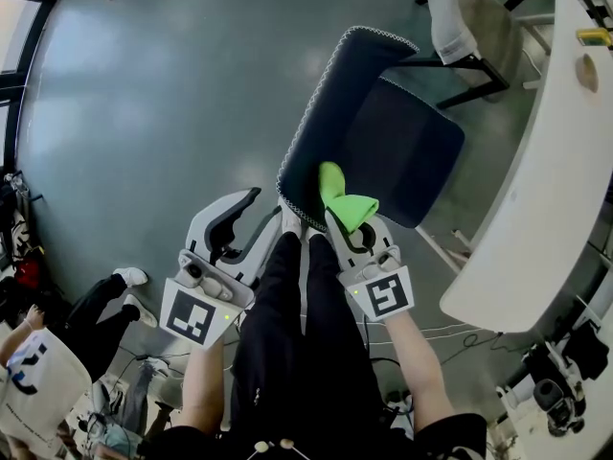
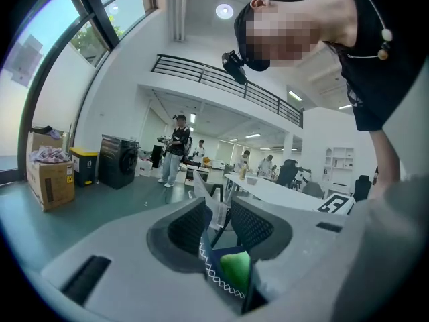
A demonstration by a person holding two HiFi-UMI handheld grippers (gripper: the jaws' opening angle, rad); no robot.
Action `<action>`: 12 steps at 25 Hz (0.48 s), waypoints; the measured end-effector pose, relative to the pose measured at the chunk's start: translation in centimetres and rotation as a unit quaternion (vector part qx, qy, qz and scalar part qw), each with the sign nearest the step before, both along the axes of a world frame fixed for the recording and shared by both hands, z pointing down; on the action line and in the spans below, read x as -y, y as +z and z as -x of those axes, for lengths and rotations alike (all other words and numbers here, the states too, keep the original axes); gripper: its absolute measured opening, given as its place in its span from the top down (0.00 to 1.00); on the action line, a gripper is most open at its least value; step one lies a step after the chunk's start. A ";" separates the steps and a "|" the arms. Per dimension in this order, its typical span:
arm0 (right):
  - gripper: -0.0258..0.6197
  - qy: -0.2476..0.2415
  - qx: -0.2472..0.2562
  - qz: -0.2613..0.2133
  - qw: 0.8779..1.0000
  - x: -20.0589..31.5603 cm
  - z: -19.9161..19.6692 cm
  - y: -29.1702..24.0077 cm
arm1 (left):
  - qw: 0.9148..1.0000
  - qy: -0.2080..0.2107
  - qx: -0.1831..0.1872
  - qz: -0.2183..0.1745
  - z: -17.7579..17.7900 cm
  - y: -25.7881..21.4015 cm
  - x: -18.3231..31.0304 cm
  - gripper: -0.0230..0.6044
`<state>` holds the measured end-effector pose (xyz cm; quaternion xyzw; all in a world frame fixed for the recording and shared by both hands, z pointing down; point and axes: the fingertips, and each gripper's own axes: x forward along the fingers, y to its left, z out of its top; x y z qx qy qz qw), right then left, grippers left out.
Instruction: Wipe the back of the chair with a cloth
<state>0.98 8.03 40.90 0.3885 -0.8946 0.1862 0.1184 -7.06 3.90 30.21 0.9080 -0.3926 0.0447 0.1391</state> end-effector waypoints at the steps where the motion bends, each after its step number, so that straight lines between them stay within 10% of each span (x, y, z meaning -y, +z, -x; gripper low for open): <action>1: 0.93 0.007 0.005 -0.003 1.000 0.6 -0.2 -0.5 | 1.000 -0.001 0.001 0.000 -0.1 0.0 0.1 0.78; 12: 0.93 0.142 -0.025 -0.059 0.988 10.3 -7.1 -0.6 | 1.000 -0.004 0.007 0.006 -0.2 0.1 0.5 0.78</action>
